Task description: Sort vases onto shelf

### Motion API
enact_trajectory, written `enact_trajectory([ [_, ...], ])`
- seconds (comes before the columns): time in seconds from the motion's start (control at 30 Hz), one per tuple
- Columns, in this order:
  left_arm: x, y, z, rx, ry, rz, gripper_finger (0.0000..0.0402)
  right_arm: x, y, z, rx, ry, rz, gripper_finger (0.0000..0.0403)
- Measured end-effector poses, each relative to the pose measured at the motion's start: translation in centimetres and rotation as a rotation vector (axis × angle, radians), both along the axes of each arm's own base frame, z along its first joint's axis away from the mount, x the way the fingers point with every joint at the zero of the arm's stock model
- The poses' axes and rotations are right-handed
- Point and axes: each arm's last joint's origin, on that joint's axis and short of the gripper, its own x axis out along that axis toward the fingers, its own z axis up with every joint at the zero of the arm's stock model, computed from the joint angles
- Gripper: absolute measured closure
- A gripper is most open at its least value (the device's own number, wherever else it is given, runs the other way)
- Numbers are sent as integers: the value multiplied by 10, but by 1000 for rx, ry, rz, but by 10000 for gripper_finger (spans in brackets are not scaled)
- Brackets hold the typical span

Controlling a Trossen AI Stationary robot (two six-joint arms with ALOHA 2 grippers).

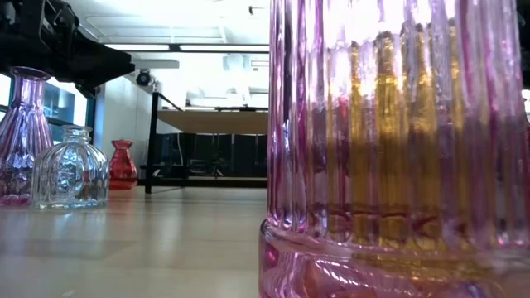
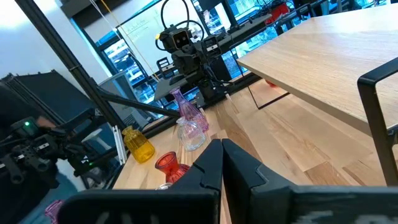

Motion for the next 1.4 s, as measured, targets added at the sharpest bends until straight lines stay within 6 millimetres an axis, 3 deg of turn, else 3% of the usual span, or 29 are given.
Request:
enact_trajectory([
  [1.4, 0, 0, 0, 0, 0, 0, 282, 0, -1, 0, 38, -1, -23, 403],
])
